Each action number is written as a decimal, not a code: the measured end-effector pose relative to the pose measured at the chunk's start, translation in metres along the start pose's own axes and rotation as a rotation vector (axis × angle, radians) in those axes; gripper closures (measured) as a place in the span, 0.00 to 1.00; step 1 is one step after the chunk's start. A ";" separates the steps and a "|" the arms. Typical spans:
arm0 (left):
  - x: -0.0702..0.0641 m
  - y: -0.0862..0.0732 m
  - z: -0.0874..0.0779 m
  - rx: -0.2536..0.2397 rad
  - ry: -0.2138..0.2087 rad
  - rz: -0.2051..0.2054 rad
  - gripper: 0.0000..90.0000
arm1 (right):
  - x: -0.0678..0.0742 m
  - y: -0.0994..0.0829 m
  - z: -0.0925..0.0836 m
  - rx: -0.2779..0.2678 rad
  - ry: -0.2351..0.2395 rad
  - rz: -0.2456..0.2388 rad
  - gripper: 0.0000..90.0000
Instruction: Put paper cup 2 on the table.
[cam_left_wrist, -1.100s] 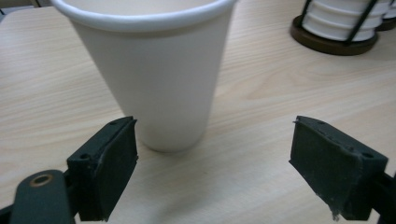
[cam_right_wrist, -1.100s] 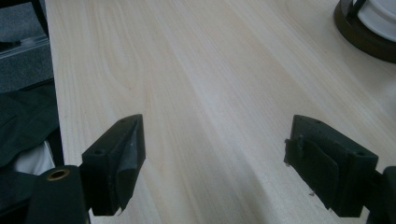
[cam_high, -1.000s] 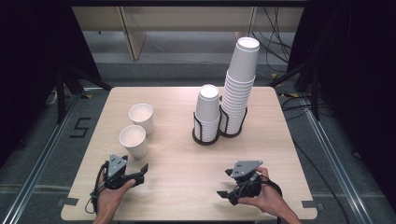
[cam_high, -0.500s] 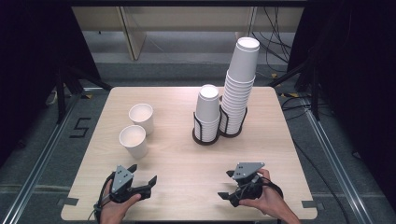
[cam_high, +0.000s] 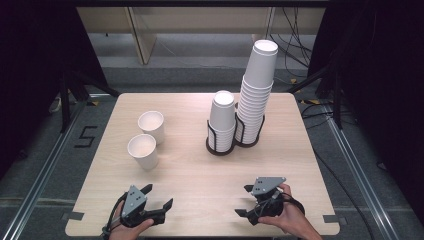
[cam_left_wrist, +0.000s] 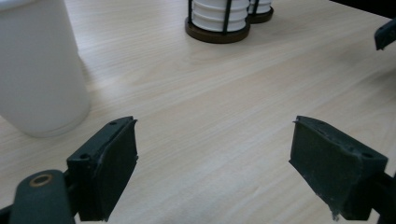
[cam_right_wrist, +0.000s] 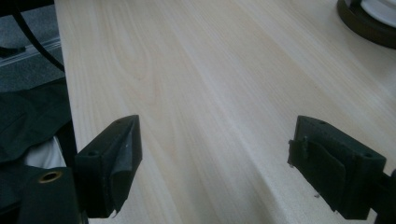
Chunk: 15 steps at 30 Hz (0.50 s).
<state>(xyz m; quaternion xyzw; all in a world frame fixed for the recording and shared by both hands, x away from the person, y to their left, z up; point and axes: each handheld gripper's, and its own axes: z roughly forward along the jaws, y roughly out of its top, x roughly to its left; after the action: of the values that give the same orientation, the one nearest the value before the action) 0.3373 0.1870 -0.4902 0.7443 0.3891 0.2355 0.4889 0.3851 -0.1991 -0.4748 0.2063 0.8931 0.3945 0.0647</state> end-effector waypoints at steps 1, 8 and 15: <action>-0.002 -0.001 0.001 -0.010 -0.016 -0.012 0.16 | 0.001 0.000 -0.001 0.000 0.008 0.001 0.19; -0.013 -0.003 -0.003 0.002 -0.052 -0.016 0.16 | 0.004 -0.005 -0.002 -0.003 0.013 0.001 0.18; -0.021 -0.005 -0.006 0.030 -0.077 0.014 0.16 | 0.008 -0.010 -0.004 0.008 0.014 0.019 0.18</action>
<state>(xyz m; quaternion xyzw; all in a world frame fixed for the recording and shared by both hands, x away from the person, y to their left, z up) 0.3192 0.1741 -0.4918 0.7628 0.3681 0.2042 0.4909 0.3739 -0.2047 -0.4796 0.2121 0.8931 0.3929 0.0539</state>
